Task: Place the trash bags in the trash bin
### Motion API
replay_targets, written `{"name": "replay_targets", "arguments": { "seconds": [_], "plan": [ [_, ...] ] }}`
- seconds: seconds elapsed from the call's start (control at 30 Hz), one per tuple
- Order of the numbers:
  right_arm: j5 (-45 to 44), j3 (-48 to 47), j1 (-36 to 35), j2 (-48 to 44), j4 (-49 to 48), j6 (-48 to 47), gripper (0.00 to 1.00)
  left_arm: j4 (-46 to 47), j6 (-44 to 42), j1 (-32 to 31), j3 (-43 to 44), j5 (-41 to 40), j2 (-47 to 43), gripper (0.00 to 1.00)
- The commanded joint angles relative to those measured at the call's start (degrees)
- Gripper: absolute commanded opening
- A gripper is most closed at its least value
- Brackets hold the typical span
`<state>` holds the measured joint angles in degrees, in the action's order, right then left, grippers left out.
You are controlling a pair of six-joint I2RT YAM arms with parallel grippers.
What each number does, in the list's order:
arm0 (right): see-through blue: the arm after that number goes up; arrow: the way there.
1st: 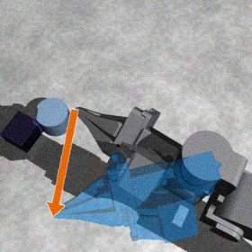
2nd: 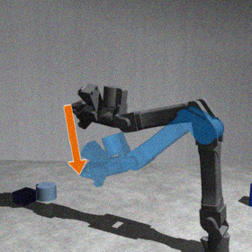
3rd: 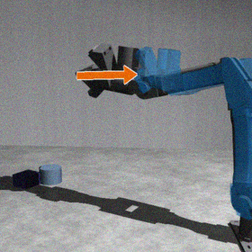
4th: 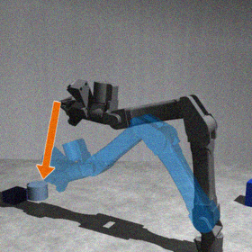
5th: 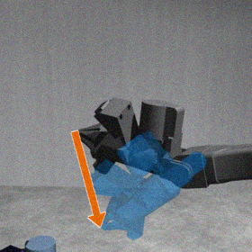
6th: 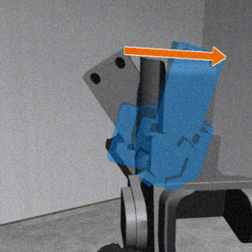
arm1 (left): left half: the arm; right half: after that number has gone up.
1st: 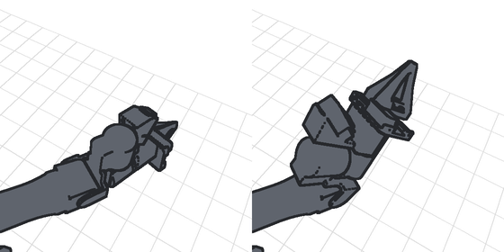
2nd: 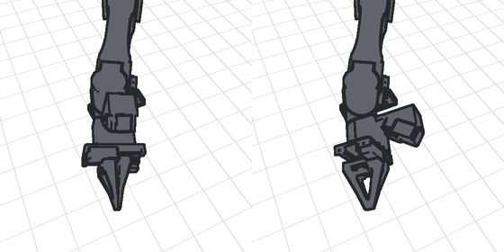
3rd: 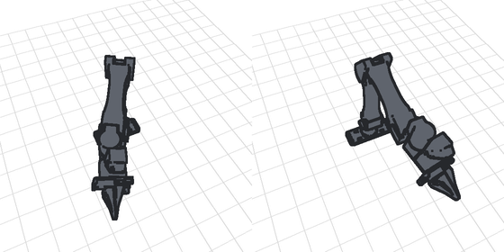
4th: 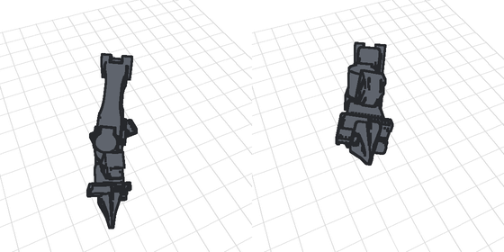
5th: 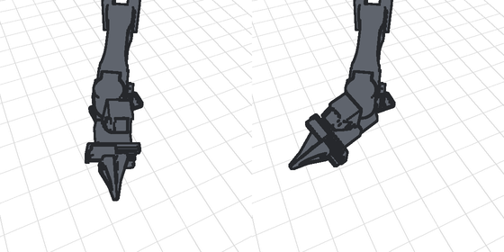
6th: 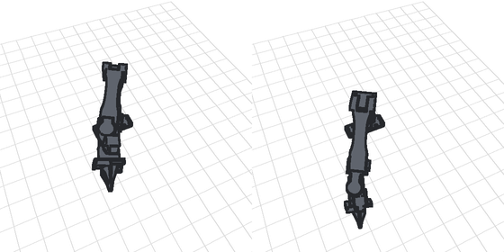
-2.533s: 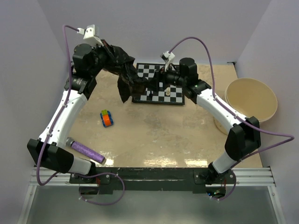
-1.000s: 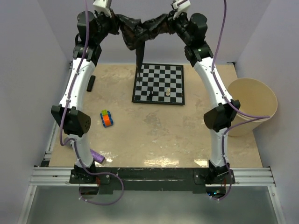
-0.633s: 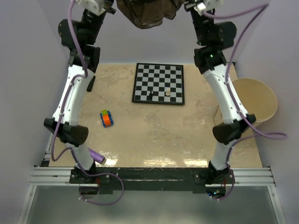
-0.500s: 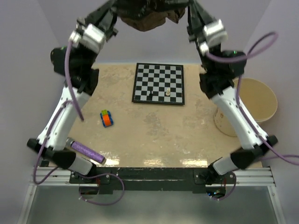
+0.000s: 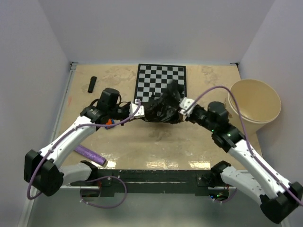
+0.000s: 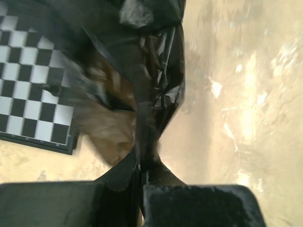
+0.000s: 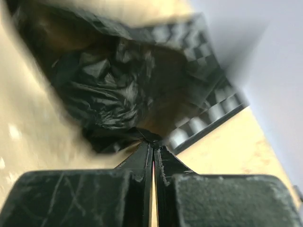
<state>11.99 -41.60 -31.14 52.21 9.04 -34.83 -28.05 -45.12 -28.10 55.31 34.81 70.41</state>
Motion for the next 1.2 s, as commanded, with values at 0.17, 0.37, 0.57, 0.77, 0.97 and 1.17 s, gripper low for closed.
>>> {"name": "replay_targets", "arguments": {
  "seconds": [0.17,0.37,0.57,0.77,0.97,1.17],
  "plan": [
    [-4.6,-15.3,-0.1,1.0,-7.5,13.6,0.0,14.1,23.9,0.1,6.6,-4.2,-7.8,0.0],
    [-11.4,-21.9,0.9,15.4,-14.7,14.2,0.0,18.5,33.6,3.6,14.7,-12.9,1.4,0.0],
    [-19.0,-44.3,5.0,38.9,-20.6,11.3,0.0,23.3,35.7,10.4,29.9,-19.2,15.6,0.0],
    [-19.1,-94.4,7.2,62.8,-18.1,10.7,0.0,29.3,27.0,11.7,60.1,-22.5,29.6,0.0],
    [-13.2,-103.0,3.3,62.3,-48.5,4.4,0.0,55.6,19.5,9.7,75.6,-19.7,32.3,0.0],
    [-6.2,-83.9,-0.8,52.5,-65.1,-5.6,0.0,77.7,-4.3,0.7,66.7,-15.0,29.1,0.0]
  ]
}}
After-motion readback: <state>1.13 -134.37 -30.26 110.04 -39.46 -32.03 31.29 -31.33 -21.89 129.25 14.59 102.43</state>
